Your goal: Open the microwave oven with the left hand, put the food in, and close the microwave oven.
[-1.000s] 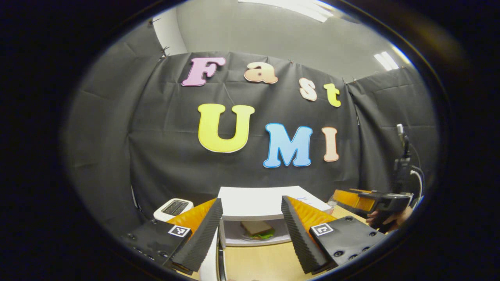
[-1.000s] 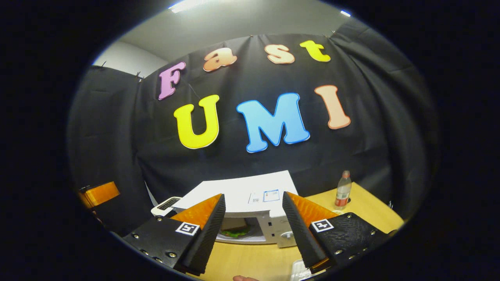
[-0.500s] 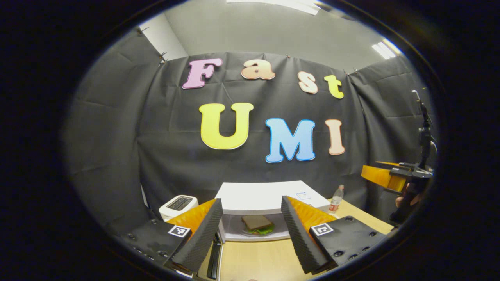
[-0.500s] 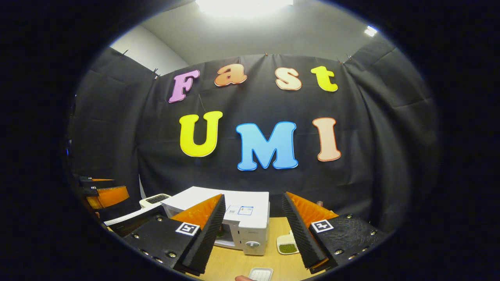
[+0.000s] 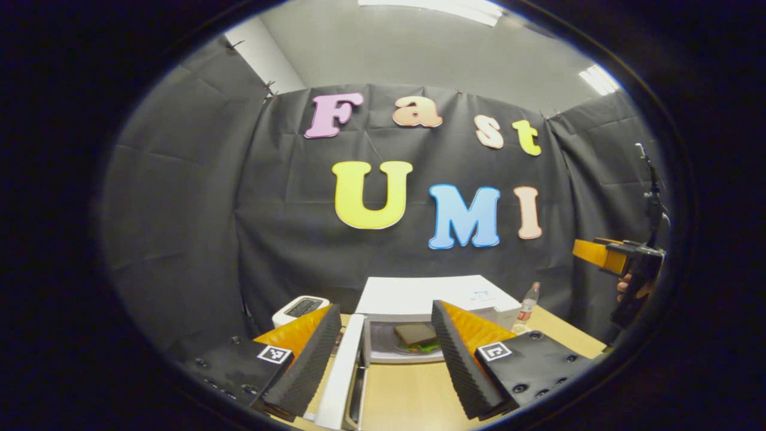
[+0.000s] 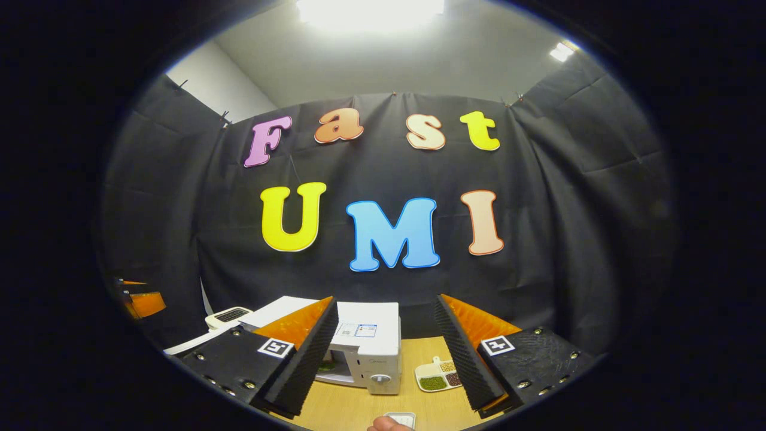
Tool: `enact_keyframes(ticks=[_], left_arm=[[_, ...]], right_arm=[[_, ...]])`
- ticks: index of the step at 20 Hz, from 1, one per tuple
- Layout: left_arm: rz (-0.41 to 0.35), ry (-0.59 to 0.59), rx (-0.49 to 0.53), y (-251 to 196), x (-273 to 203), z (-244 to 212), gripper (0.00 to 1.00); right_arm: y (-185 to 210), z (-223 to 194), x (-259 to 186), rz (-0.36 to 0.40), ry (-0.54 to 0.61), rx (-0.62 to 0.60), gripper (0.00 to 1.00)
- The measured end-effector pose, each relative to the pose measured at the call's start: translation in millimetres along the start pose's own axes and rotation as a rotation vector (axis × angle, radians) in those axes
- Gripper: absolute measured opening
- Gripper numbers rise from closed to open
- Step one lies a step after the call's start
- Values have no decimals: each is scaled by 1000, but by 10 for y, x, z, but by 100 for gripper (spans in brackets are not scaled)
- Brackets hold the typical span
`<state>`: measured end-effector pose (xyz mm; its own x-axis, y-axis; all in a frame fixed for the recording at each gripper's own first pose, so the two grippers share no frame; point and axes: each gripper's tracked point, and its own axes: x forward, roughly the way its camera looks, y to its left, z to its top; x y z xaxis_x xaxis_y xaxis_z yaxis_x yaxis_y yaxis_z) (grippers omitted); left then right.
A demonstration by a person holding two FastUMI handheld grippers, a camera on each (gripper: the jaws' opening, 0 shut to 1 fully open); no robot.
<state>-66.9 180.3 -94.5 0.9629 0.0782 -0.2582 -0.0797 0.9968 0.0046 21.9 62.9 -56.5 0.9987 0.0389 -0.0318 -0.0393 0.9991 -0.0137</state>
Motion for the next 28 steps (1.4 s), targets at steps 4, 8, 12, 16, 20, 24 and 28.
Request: enact_keyframes(ticks=[4,8,12,16,20,24,28], left_arm=[[10,109,18,547,-112,-468,66],[0,239,7,915,-231,-1022,7],[-104,343,62,950,-470,-1497,7],[-227,409,-6,730,-618,-1798,10],[-311,416,10,461,-674,-1847,7],[-385,426,18,12,-668,-1878,10],[-445,425,-7,-533,-572,-1862,7]], right_arm=[[132,26,-32,-32,-2,-9,98],[201,-11,-54,-68,6,-8,98],[185,-74,-118,-109,17,3,98],[90,-62,-194,-157,7,-31,98],[-51,181,-295,-199,-53,-55,98],[-146,249,-282,-200,-80,-60,94],[-305,168,-229,-187,-48,-40,98]])
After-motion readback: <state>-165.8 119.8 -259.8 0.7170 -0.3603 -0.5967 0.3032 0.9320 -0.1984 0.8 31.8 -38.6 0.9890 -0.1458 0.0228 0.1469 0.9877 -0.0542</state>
